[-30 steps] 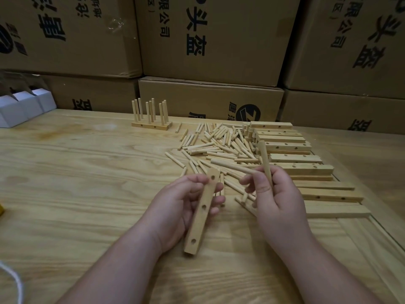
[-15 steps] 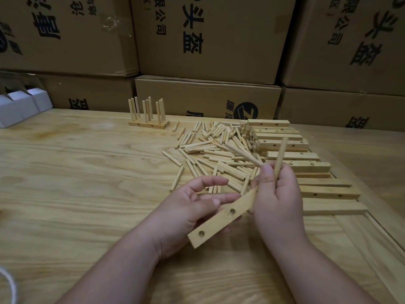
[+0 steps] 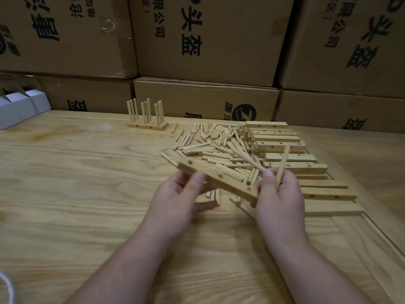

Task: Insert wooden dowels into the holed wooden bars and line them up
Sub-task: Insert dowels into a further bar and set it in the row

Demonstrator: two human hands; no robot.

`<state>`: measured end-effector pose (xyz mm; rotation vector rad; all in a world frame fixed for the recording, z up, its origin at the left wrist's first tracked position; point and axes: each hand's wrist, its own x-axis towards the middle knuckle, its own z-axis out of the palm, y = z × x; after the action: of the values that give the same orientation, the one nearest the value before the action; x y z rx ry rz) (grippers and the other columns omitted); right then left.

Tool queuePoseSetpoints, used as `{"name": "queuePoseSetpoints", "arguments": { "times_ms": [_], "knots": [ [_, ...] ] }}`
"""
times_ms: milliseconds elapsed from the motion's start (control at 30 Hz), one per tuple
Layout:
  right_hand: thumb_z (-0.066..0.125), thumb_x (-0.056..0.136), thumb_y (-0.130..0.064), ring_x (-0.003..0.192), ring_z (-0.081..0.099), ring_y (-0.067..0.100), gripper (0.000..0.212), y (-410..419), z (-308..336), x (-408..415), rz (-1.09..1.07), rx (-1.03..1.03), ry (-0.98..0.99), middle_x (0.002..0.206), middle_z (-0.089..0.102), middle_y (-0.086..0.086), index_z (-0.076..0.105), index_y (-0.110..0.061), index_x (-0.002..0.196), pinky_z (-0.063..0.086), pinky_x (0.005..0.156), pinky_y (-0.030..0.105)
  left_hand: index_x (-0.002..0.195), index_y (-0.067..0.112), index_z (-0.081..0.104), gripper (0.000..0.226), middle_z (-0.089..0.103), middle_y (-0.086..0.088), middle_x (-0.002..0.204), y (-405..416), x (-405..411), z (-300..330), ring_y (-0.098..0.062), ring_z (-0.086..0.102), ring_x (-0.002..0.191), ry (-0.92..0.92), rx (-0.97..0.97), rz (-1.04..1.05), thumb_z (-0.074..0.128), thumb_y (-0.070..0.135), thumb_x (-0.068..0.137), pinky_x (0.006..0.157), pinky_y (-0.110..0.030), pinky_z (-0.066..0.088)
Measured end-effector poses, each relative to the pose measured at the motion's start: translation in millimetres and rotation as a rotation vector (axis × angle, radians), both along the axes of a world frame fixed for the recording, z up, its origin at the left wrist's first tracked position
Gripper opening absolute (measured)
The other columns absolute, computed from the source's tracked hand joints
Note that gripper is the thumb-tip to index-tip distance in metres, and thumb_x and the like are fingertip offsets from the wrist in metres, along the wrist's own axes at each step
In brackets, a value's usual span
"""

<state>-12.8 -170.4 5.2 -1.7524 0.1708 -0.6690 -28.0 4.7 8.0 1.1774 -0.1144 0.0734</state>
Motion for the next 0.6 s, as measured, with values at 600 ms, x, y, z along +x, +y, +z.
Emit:
{"name": "queuePoseSetpoints", "arguments": {
  "times_ms": [600],
  "knots": [
    [0.066, 0.095, -0.027, 0.056, 0.054, 0.009, 0.015, 1.9, 3.3, -11.1, 0.337, -0.093, -0.082, 0.074, 0.066, -0.001, 0.071, -0.04, 0.091, 0.045, 0.051, 0.024, 0.096, 0.024, 0.081, 0.04, 0.068, -0.001, 0.076, 21.4, 7.8, 1.4, -0.014, 0.056, 0.052, 0.24, 0.214, 0.023, 0.051, 0.049, 0.1, 0.045, -0.024, 0.045]
  ]
}}
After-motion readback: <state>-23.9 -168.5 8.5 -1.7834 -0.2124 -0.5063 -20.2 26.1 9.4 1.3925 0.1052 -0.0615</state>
